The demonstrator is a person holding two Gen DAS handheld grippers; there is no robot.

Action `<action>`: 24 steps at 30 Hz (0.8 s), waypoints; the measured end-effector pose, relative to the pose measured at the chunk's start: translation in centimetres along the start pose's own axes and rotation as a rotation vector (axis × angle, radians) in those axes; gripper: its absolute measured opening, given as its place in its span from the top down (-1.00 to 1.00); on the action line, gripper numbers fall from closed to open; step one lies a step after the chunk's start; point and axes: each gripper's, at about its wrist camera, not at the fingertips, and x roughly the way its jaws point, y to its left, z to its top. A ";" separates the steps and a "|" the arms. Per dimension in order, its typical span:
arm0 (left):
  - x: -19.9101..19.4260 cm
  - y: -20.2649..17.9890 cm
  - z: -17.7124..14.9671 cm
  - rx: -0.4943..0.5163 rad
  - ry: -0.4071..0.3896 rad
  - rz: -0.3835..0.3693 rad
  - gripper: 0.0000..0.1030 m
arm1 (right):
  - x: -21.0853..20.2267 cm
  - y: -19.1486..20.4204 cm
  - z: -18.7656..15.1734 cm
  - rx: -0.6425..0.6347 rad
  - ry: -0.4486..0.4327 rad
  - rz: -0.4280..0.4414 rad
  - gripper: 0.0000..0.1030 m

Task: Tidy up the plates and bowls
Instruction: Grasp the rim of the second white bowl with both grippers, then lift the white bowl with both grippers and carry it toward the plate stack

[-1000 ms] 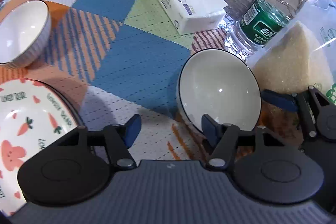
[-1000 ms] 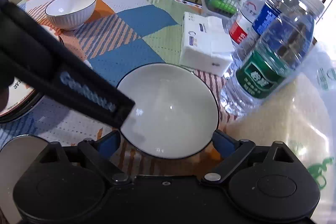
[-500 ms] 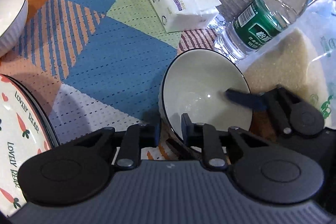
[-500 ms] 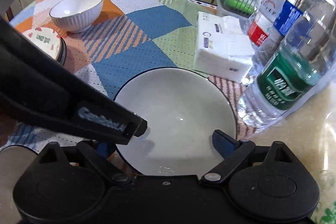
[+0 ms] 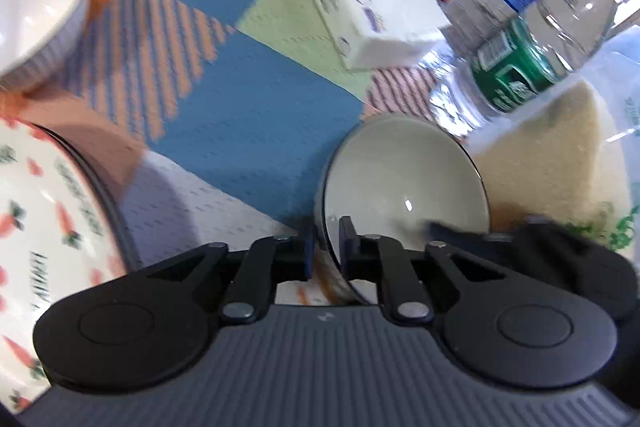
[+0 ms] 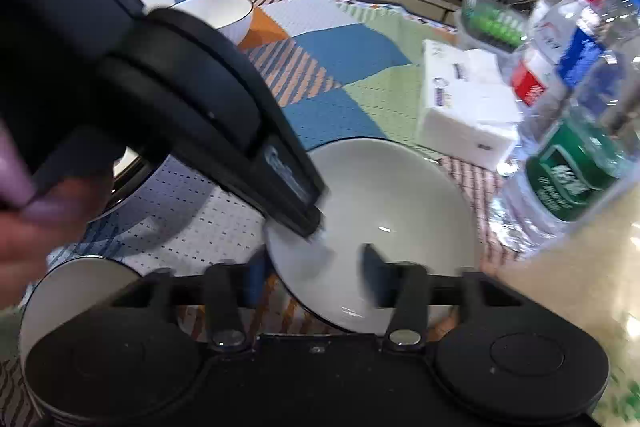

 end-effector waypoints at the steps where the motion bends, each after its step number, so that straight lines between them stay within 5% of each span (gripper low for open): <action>1: -0.1 0.3 0.1 -0.002 -0.004 0.006 0.86 | -0.7 0.1 -0.2 -0.007 -0.011 -0.004 -0.44; 9: -0.1 1.3 0.3 -0.016 0.001 -0.002 0.88 | -3.8 -0.4 -2.0 -0.119 0.006 -0.101 -0.75; 17: 0.4 1.7 0.3 -0.043 0.015 -0.017 0.87 | 0.1 -0.2 -0.5 -0.122 0.009 -0.062 -0.98; 24: 0.1 1.8 0.2 -0.030 -0.008 -0.003 0.86 | 2.7 -1.6 0.4 -0.044 0.024 0.018 -1.00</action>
